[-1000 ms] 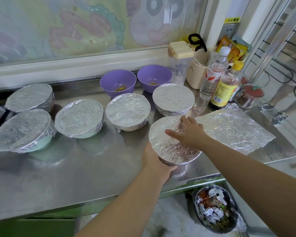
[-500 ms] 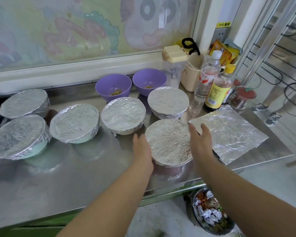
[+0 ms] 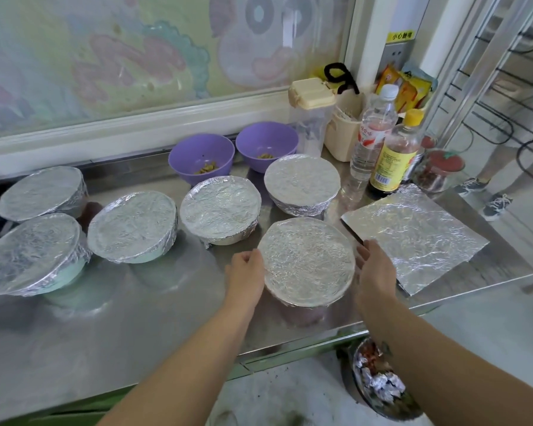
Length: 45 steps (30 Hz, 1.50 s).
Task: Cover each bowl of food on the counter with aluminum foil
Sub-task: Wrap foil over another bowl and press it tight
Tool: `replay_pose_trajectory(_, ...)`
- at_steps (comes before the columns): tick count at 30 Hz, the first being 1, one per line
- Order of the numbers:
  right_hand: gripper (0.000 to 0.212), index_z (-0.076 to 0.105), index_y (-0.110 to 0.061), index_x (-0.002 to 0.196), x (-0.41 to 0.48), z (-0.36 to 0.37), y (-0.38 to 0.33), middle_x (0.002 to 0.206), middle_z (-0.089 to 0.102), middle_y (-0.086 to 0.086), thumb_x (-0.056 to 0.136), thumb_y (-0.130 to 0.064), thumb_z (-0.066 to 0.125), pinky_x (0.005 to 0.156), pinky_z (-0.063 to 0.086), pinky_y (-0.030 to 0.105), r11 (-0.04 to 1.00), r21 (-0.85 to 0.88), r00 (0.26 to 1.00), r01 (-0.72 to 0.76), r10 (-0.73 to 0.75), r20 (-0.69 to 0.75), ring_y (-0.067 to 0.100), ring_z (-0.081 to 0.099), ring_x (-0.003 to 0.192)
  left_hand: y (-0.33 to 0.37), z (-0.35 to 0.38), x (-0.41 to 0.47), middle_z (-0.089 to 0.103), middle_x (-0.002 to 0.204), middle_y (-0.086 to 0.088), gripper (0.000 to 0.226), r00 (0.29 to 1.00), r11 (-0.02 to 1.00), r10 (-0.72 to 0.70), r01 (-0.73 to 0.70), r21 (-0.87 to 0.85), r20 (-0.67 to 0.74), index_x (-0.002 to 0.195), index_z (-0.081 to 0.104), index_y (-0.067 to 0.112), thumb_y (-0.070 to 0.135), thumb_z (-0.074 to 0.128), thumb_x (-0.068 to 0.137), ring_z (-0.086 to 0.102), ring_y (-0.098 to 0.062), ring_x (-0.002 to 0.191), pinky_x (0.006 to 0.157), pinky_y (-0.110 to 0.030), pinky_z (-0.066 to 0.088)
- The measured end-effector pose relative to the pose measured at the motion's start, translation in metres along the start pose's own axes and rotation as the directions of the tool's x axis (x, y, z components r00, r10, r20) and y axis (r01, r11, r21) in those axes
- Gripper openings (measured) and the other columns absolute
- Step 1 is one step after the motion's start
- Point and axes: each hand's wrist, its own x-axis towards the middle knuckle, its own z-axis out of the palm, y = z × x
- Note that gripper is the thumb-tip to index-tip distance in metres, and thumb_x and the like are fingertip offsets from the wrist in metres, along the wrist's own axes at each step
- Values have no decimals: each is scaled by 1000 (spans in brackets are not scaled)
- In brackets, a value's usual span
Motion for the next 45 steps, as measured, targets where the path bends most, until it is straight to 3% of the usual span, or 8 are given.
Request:
replay_pose_trajectory(3,32,67,-15,116,-23,3,19,113,71,1,102,-35,48,90,52,37,998,42,998,-41,43,-45,21,66,107,22,1,2,61,114,-1,22,986,986,164,-163,-30,36,107,62,17,25,45,97,56,-16,107,90,-32,42)
replay_pose_trajectory(7,44,54,-22,143,-38,18,38,143,58,1,105,-40,40,113,42,50,987,123,992,-107,115,-54,26,54,131,36,6,12,52,144,7,39,943,956,289,-294,8,165,142,52,18,25,41,106,44,-6,133,110,-19,27)
replay_pose_trajectory(15,48,43,-17,153,-31,19,33,155,45,1,111,-37,30,117,33,36,998,40,998,-53,55,-41,25,43,142,25,13,9,61,128,9,36,974,978,208,-208,-5,88,136,56,20,22,34,108,54,12,106,94,-9,38)
replay_pose_trajectory(19,50,47,-20,150,-22,18,36,152,49,1,109,-44,32,119,35,44,999,6,999,-44,44,-17,25,45,141,22,13,3,55,139,5,38,978,980,197,-196,-9,71,142,50,19,23,34,108,50,-11,127,109,-28,37)
replay_pose_trajectory(24,47,49,-23,148,-16,7,33,146,54,-3,108,-42,37,116,37,44,999,30,1000,-13,13,-22,23,50,135,16,1,11,64,117,7,29,983,987,150,-144,-68,104,128,59,25,26,42,105,58,4,94,73,-12,42)
replay_pose_trajectory(27,45,49,-23,149,-38,9,44,144,54,-5,109,-40,35,114,38,42,994,100,998,-46,50,-35,22,50,132,10,6,16,66,122,9,30,986,987,63,-39,-155,152,128,62,31,32,43,105,62,-5,108,93,-25,49)
replay_pose_trajectory(36,47,55,-25,143,-28,22,50,140,60,2,106,-48,37,111,45,52,992,92,995,-90,94,-45,28,55,130,3,18,9,67,76,12,29,995,961,-10,38,-274,102,98,68,27,32,41,106,61,-11,75,79,-32,47)
replay_pose_trajectory(45,30,64,-27,122,-36,33,-32,115,73,1,104,-43,48,89,57,46,983,181,979,-9,-28,203,22,72,100,65,-20,1,69,112,3,28,981,888,180,-132,-440,70,111,66,40,44,46,92,64,-15,106,102,-43,48)
